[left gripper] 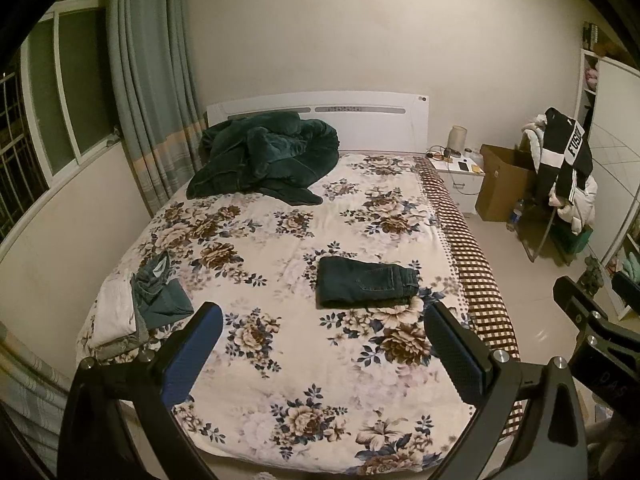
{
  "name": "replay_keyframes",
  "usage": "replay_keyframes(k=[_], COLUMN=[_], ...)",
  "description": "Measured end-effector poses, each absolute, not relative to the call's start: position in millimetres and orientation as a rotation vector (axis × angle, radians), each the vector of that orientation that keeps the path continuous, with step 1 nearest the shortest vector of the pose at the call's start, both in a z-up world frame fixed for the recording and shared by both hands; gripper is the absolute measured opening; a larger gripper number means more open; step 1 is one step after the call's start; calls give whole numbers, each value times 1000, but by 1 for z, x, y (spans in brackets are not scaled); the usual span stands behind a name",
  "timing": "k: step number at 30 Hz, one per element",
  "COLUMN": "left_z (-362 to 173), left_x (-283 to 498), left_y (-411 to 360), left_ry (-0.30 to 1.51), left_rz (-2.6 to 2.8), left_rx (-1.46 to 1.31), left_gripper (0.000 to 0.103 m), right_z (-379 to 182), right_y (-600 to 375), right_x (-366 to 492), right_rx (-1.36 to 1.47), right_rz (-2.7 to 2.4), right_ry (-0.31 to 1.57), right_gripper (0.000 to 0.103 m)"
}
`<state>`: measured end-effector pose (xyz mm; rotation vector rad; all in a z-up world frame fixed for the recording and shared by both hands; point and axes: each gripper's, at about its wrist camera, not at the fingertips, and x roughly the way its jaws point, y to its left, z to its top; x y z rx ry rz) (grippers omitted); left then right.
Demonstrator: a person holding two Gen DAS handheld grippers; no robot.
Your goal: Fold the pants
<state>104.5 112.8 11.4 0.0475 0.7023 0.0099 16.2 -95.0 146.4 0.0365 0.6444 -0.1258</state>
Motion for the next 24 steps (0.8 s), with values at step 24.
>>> replay_keyframes(k=[24], left_z=[10], left_x=[99], left_y=[115], left_ry=[693], left_rz=[20], left_rx=[44], left_gripper=[103], right_z=[142], right_y=[-93], right_x=[10], right_rx=[42], right_rz=[-101], right_ry=[660], right_gripper=[103])
